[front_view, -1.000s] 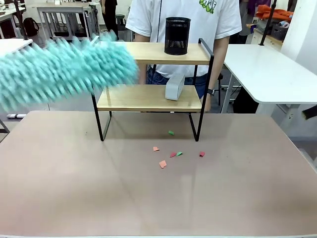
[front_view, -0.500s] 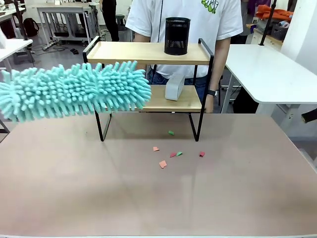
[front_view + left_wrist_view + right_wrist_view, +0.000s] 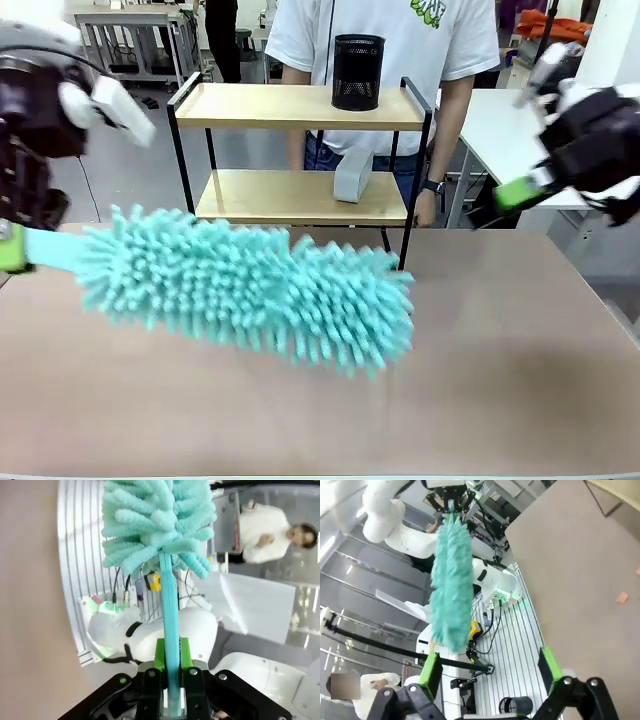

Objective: Clean the shelf.
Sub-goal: Hand the Duster back to the human.

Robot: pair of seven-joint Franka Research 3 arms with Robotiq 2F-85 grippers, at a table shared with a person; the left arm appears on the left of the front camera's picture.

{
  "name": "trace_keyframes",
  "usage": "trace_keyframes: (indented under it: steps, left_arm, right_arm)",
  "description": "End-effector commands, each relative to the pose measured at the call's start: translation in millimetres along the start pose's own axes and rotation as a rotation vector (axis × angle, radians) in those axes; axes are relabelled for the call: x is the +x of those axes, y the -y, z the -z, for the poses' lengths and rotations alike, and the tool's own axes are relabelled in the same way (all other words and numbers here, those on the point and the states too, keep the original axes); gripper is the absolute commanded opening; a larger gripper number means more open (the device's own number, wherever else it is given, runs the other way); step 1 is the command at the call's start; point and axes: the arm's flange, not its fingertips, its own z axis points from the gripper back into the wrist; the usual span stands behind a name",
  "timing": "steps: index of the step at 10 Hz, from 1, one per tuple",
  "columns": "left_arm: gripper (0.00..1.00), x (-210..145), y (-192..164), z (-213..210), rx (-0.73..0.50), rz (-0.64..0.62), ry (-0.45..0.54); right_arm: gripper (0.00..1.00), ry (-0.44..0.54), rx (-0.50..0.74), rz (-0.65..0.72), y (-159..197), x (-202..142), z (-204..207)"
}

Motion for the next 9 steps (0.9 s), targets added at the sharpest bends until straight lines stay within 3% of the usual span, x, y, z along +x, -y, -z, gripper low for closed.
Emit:
trace_keyframes:
  steps: [1, 2, 4, 7, 9]
  left_arm:
    - [0.12, -6.9, 13.5, -37.6, -0.012, 0.116, -0.123]
    - [0.12, 2.7, 14.6, -37.5, -0.008, 0.172, -0.17]
    - [0.12, 19.1, 11.5, -36.3, 0.017, 0.153, -0.174]
    - [0.12, 33.4, 0.9, -34.3, 0.014, 0.039, -0.076]
    - [0.12, 36.3, -11.2, -35.2, -0.027, 0.003, -0.117]
  right_arm:
    - [1.0, -0.016, -0.011, 0.034, 11.6, 5.8, 33.0]
    - [1.0, -0.014, 0.004, 0.059, 15.4, 6.4, 52.2]
    - [1.0, -0.037, 0.064, 0.131, 9.5, 3.1, 79.8]
    - [1.0, -0.089, -0.023, 0.19, -12.6, -9.9, 111.7]
    - [1.0, -0.077, -0.039, 0.169, -18.8, -10.0, 109.3]
